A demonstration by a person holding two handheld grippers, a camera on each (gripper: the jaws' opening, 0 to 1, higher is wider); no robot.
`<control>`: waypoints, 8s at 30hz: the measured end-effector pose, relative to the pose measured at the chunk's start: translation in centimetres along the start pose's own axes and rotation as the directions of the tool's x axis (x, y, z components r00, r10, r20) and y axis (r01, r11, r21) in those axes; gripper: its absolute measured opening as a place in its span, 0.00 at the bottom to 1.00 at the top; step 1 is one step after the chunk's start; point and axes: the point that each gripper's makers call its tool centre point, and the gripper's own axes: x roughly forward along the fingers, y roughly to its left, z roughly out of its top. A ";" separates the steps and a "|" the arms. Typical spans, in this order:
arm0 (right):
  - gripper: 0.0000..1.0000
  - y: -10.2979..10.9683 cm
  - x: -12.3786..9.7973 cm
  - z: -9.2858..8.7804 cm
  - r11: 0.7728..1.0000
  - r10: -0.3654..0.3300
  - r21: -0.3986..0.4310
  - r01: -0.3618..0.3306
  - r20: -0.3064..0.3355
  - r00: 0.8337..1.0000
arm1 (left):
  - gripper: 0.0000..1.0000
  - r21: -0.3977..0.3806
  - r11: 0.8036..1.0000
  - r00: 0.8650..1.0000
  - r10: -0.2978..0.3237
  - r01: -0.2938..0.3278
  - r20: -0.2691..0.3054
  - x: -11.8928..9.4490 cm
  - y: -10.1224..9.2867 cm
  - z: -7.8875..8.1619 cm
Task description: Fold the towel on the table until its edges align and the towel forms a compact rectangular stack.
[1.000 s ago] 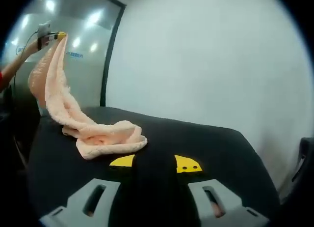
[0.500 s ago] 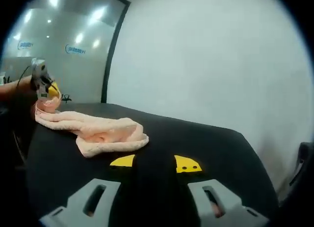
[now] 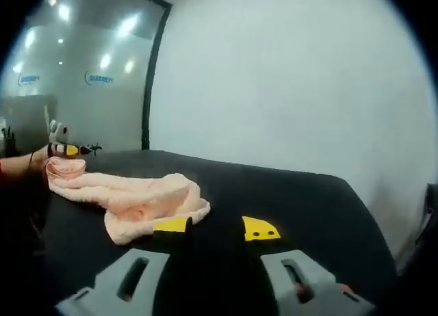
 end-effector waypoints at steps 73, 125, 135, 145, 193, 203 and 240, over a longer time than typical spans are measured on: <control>0.01 1.3 -6.4 7.2 0.752 -0.251 -0.574 0.324 0.206 0.946 | 0.28 0.203 0.972 0.988 0.137 -0.120 -0.069 3.1 2.2 -3.0; 0.00 1.1 -5.2 15.8 0.699 -0.196 -0.697 0.160 0.029 0.980 | 0.35 0.223 0.974 0.997 -0.029 0.043 -0.066 3.1 -1.0 -3.2; 0.00 -3.3 -5.1 24.3 0.648 -0.278 -0.684 0.335 0.196 0.940 | 0.35 0.215 0.975 0.998 -0.048 0.057 -0.048 3.1 -1.6 -2.9; 0.00 -10.4 -1.3 25.4 0.667 -0.391 -0.621 0.413 0.181 0.903 | 0.34 0.207 0.975 0.997 -0.071 0.077 -0.038 3.0 -2.5 -2.5; 0.00 -16.7 -0.9 23.4 0.623 -0.570 -0.595 0.507 0.098 0.816 | 0.32 -0.076 0.997 0.890 -0.047 0.014 -0.453 19.1 -5.4 -5.0; 0.00 -15.8 -1.2 23.4 0.630 -0.546 -0.598 0.496 0.113 0.830 | 0.30 -0.188 0.982 0.855 -0.090 -0.009 -0.510 24.7 -5.2 -8.4; 0.00 -10.0 -13.1 32.7 0.553 -0.511 -0.534 0.639 0.389 0.767 | 0.01 0.538 0.824 0.973 0.228 -0.177 -0.029 4.2 -9.3 24.2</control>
